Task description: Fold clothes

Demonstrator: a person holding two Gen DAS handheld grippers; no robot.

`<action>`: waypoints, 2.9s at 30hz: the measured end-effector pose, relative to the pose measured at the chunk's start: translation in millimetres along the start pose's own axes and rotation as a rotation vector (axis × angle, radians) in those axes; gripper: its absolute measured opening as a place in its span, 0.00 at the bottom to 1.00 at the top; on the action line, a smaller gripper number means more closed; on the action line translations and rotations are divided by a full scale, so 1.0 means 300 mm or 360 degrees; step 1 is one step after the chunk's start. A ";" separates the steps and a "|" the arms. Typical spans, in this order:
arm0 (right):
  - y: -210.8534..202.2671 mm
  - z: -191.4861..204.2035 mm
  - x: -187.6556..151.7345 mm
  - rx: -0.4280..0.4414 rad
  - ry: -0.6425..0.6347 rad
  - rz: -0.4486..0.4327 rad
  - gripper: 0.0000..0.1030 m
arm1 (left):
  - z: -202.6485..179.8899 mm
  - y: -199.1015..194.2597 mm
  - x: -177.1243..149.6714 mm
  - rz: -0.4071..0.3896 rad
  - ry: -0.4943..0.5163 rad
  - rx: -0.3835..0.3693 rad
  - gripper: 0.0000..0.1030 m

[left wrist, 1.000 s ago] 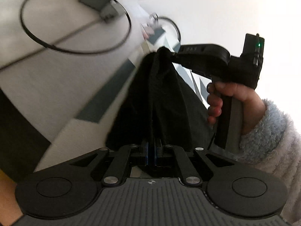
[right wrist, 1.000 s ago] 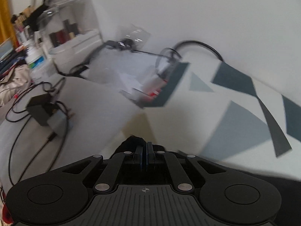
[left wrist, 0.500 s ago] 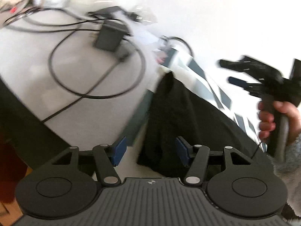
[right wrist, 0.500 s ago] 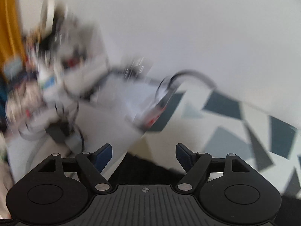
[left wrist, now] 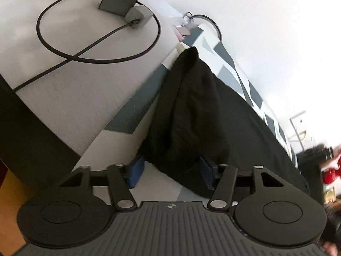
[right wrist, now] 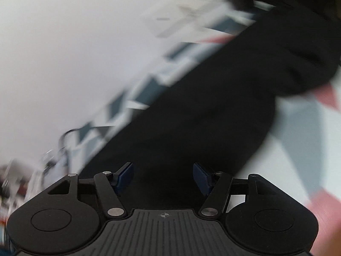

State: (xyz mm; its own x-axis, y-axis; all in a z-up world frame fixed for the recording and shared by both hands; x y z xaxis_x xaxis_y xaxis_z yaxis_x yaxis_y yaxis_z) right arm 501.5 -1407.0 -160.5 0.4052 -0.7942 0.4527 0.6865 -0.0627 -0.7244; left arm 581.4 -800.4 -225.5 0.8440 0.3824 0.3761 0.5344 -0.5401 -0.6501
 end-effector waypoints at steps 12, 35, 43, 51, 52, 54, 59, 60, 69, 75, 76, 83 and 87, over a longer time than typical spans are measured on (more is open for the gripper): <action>0.019 -0.137 -0.012 -0.0084 0.0296 -0.0107 0.05 | 0.008 0.022 0.001 0.0013 -0.0103 -0.0021 0.09; 0.183 0.622 -0.030 0.0138 -0.0947 0.0082 0.29 | -0.058 -0.052 -0.030 -0.0182 0.0347 0.0332 0.55; 0.506 1.216 -0.425 0.0451 -0.1368 0.0539 0.27 | -0.190 -0.036 -0.072 -0.0198 0.0777 0.0428 0.55; 0.643 1.245 -0.543 0.0108 -0.1559 0.0605 0.03 | -0.156 -0.065 -0.051 -0.0284 0.0679 0.0444 0.55; 0.642 1.220 -0.530 0.0108 -0.1527 0.0602 0.03 | -0.159 -0.067 -0.049 -0.0291 0.0696 0.0441 0.55; 0.626 1.215 -0.509 0.0164 -0.1465 0.0600 0.03 | -0.163 -0.071 -0.044 -0.0306 0.0732 0.0433 0.55; 0.575 1.253 -0.437 0.0303 -0.1327 0.0567 0.02 | -0.176 -0.028 0.005 -0.0291 0.0800 0.0378 0.55; 0.567 1.257 -0.424 0.0323 -0.1307 0.0564 0.02 | -0.171 -0.016 0.015 -0.0283 0.0792 0.0377 0.55; 0.613 1.290 -0.418 0.0398 -0.1278 0.0569 0.03 | -0.061 0.047 0.063 -0.0228 0.0529 0.0452 0.15; 0.617 1.297 -0.353 0.0418 -0.1116 0.0347 0.38 | -0.033 -0.051 0.067 -0.0311 0.0367 0.0572 0.63; 0.591 1.280 -0.320 0.0433 -0.1078 0.0313 0.41 | -0.042 -0.073 0.060 -0.0310 0.0330 0.0516 0.63; 0.331 0.900 -0.028 0.0544 -0.0556 0.0238 0.48 | -0.008 0.004 -0.077 0.0070 -0.0117 0.0015 0.63; 0.200 0.568 0.059 0.0437 -0.0367 0.0176 0.49 | 0.029 0.034 -0.076 0.0034 -0.0282 -0.0073 0.68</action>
State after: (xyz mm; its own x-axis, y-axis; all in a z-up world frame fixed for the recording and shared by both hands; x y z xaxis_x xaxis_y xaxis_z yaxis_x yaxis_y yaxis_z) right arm 652.6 -1321.9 -107.3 0.5898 -0.6282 0.5075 0.7547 0.2052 -0.6231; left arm 567.2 -808.1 -246.6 0.8360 0.4946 0.2376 0.5216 -0.5817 -0.6242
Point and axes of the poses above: each gripper's, at about its wrist camera, not at the fingertips, and y roughly the way its jaws point, z to its left, x to its top, the point moved 9 cm from there along y, roughly the way its jaws point, and after that the axes turned 6 degrees about -x, right-handed, at the moved point
